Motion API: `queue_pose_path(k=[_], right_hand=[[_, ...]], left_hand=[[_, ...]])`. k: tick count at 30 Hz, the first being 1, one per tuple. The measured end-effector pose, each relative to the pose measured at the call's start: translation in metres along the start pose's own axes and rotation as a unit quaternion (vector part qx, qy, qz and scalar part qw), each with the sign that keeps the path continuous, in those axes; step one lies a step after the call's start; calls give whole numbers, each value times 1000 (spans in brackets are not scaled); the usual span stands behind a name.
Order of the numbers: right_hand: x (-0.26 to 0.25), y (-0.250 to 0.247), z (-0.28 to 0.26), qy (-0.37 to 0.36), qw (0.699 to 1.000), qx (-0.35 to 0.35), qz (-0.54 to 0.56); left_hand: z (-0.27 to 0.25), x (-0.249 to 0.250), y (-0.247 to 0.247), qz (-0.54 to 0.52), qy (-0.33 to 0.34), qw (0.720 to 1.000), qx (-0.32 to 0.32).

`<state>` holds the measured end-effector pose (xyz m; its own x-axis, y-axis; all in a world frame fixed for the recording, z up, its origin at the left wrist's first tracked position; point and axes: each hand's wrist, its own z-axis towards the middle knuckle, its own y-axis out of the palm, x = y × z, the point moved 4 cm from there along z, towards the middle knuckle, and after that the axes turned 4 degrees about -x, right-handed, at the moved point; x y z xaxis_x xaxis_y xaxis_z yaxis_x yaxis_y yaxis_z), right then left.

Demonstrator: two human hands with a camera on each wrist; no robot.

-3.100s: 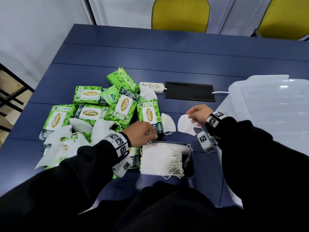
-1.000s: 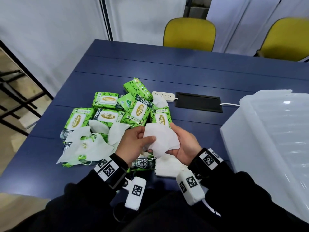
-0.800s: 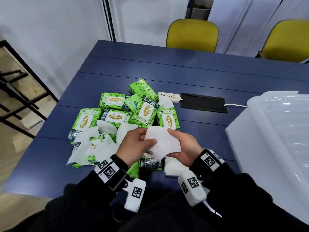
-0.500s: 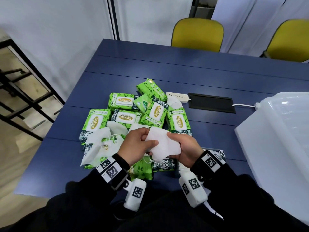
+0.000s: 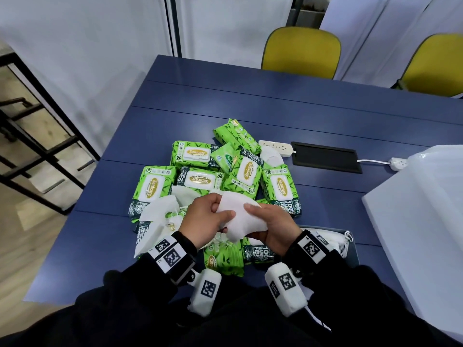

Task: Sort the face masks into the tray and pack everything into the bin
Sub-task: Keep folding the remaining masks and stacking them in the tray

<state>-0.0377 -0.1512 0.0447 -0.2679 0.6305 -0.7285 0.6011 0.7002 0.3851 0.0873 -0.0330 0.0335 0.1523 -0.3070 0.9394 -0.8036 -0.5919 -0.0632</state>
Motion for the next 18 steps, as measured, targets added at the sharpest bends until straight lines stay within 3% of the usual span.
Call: queue_pose_path(k=[3,6,9,12,14,18], right_hand=[[3,-2,7,-30,998,11,-50],[2,-4,13,-53,989,15,-138],[-1,-6,17,-51,978,-22,-199],[-2,-7,22,-40,980,-39,-193],[-2,-11,27,-33,987,-12,-154],[-1,-37,35,-57,988,91,-110]], left_hand=[[10,-4,-10,30,-11,999,-9],[22,4,-33,104,35,994,14],[33,16,-39,167,87,980,-72],[41,11,-30,235,92,956,-148],[46,7,-28,250,90,956,-122],[52,-8,-28,165,36,984,-63]])
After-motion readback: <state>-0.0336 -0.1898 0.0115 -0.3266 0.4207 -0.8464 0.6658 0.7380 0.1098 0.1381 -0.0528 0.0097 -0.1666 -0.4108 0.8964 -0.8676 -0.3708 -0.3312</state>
